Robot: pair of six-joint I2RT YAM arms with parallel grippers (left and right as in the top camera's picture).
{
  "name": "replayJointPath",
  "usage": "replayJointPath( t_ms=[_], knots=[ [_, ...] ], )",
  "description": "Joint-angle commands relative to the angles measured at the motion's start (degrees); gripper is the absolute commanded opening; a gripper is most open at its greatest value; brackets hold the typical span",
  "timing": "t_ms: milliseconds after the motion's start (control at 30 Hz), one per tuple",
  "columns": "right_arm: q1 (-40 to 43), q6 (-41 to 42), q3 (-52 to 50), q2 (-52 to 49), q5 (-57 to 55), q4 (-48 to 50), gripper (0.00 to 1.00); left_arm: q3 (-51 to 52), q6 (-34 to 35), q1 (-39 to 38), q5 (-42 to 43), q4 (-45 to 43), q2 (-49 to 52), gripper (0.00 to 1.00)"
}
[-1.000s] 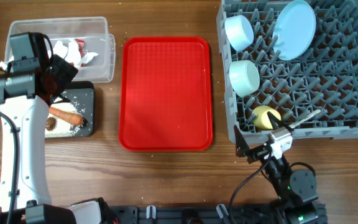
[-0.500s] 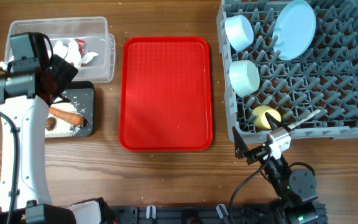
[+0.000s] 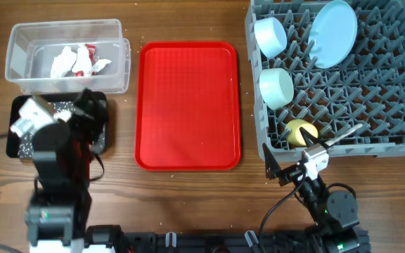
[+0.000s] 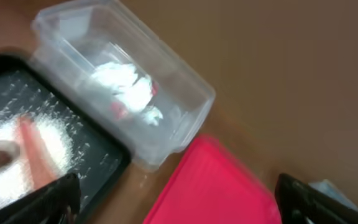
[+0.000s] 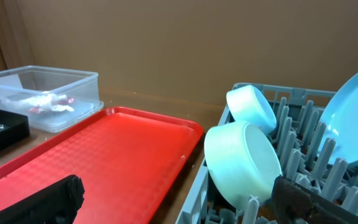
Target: Sort waste into correct bins and load items into the dishwasher rack
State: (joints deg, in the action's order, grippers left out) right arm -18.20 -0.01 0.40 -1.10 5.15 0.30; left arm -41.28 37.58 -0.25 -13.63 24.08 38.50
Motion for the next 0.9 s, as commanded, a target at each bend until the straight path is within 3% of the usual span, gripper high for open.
replayJointPath(
  t_ms=[0, 167, 300, 600, 700, 867],
  knots=[
    [0.2, 0.6, -0.1, 0.5, 0.9, 0.1, 1.0, 13.2, -8.1, -0.2, 4.3, -8.2, -13.9, 1.0],
    [0.2, 0.6, -0.1, 0.5, 0.9, 0.1, 1.0, 24.8, -10.9, -0.2, 6.2, -13.2, -25.8, 1.0],
    [0.2, 0.6, -0.1, 0.5, 0.9, 0.1, 1.0, 31.3, -17.9, -0.2, 10.4, -19.3, -31.5, 1.0],
    [0.2, 0.6, -0.1, 0.5, 0.9, 0.1, 1.0, 39.5, -18.1, -0.2, 9.3, -25.8, -38.3, 1.0],
    [0.2, 0.6, -0.1, 0.5, 0.9, 0.1, 1.0, 41.0, -18.0, -0.2, 9.4, -20.2, -38.3, 1.0],
    [0.2, 0.6, -0.1, 0.5, 0.9, 0.1, 1.0, 41.0, -19.2, -0.2, 10.2, -20.2, -38.3, 1.0]
  ],
)
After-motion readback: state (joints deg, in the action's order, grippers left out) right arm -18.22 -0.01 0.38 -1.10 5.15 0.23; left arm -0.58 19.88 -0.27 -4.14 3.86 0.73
